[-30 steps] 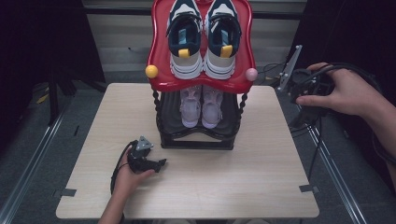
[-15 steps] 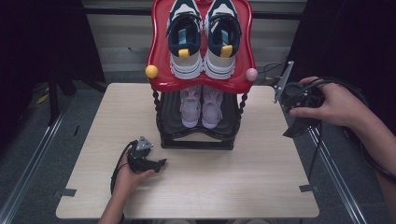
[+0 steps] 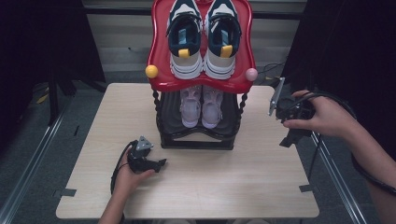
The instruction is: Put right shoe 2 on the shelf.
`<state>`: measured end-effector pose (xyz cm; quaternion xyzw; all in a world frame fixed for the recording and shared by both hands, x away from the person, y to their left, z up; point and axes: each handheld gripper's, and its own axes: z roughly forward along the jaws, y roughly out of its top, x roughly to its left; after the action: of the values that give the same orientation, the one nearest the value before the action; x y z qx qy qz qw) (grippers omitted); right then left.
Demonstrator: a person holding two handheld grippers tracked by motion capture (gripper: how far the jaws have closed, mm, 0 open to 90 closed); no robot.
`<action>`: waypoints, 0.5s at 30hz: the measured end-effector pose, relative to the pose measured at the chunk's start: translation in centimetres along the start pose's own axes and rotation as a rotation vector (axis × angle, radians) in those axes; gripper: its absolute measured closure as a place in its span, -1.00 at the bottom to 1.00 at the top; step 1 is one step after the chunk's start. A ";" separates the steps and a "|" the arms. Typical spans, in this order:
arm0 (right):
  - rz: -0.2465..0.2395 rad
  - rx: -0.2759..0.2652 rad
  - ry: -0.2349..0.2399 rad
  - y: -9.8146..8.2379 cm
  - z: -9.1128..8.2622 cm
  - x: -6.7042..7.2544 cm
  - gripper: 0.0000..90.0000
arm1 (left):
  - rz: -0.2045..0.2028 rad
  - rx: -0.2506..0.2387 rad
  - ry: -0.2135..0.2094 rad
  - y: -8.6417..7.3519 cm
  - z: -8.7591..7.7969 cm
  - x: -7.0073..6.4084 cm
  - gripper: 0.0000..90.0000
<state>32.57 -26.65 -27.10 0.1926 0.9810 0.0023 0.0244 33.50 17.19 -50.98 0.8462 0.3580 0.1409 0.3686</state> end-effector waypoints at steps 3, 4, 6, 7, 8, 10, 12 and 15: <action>-0.003 0.004 0.008 -0.1 0.6 0.0 -0.58 | 0.000 0.000 0.000 0.0 0.0 0.0 -0.68; 0.003 0.000 0.009 -0.1 0.8 0.0 -0.58 | 0.000 0.000 0.000 0.0 0.0 0.0 -0.68; -0.006 0.002 0.009 -0.2 1.2 0.0 -0.59 | 0.000 0.000 0.000 0.0 0.0 0.0 -0.68; -0.005 0.005 0.010 -0.2 1.4 0.0 -0.59 | 0.000 0.000 0.000 0.0 0.0 0.0 -0.68; -0.007 0.004 0.015 -0.3 1.6 0.0 -0.59 | 0.000 0.000 0.000 0.0 0.0 0.0 -0.68; -0.004 -0.009 0.023 -0.4 2.0 0.0 -0.59 | 0.000 0.000 0.000 0.0 0.0 0.0 -0.68; 0.006 -0.002 0.028 -0.5 2.4 0.1 -0.59 | 0.000 0.000 0.000 0.0 0.0 0.0 -0.68; 0.002 -0.010 0.027 -0.6 3.0 0.0 -0.59 | -0.001 0.000 0.000 0.0 0.0 0.0 -0.68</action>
<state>32.43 -27.24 -30.16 0.1936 0.9809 0.0100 0.0122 33.50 17.19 -50.98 0.8461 0.3583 0.1409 0.3687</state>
